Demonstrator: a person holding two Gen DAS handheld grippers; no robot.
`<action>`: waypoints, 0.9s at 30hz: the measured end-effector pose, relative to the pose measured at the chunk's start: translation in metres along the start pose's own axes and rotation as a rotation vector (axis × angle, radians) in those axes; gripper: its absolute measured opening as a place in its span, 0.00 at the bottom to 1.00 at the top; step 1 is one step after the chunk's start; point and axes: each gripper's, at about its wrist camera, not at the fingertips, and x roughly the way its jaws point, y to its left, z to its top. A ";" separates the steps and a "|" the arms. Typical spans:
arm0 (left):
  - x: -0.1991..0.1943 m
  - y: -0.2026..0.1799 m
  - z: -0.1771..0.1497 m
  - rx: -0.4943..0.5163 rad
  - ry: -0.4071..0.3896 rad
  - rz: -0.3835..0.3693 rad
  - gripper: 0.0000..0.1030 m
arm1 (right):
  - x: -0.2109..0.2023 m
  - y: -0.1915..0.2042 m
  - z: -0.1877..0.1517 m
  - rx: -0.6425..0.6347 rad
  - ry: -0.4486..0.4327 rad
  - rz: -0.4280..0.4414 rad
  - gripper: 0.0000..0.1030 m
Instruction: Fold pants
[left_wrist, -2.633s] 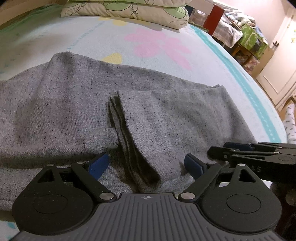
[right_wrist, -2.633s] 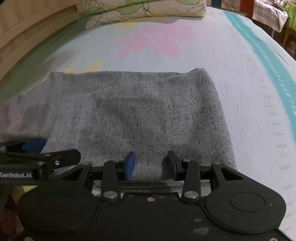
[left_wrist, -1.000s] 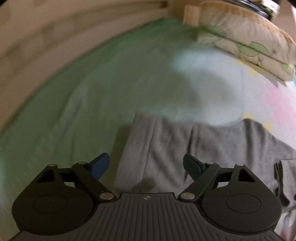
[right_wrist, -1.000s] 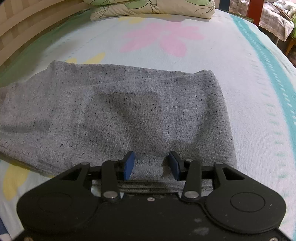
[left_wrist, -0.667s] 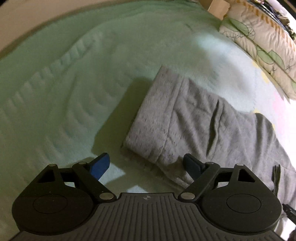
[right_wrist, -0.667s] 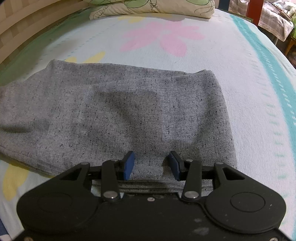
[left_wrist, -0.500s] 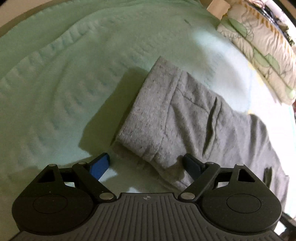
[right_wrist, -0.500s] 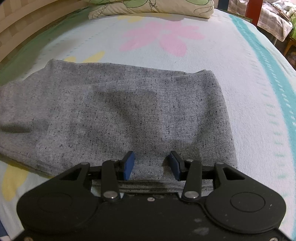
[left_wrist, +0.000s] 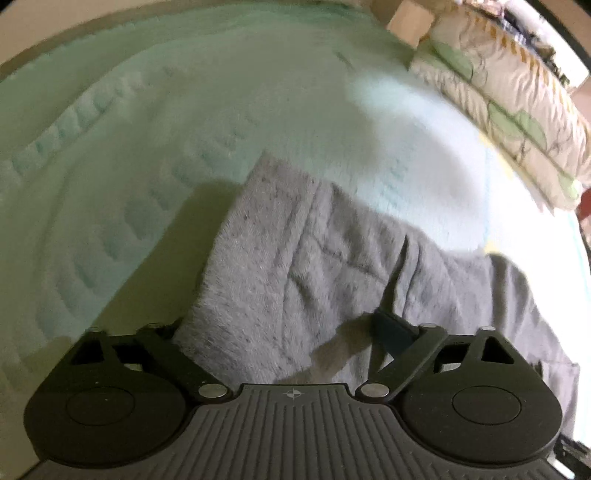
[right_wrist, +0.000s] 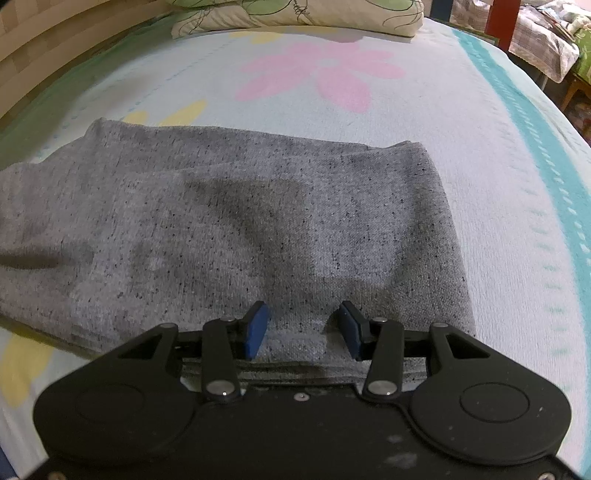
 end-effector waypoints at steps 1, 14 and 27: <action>-0.003 0.003 0.000 -0.015 -0.025 0.004 0.60 | 0.000 0.000 0.000 0.003 -0.001 -0.003 0.46; -0.031 0.020 -0.004 -0.048 -0.139 -0.119 0.17 | -0.022 0.113 0.059 -0.176 -0.213 0.255 0.15; -0.045 0.008 -0.007 0.024 -0.183 -0.113 0.17 | 0.094 0.188 0.139 -0.141 -0.073 0.306 0.01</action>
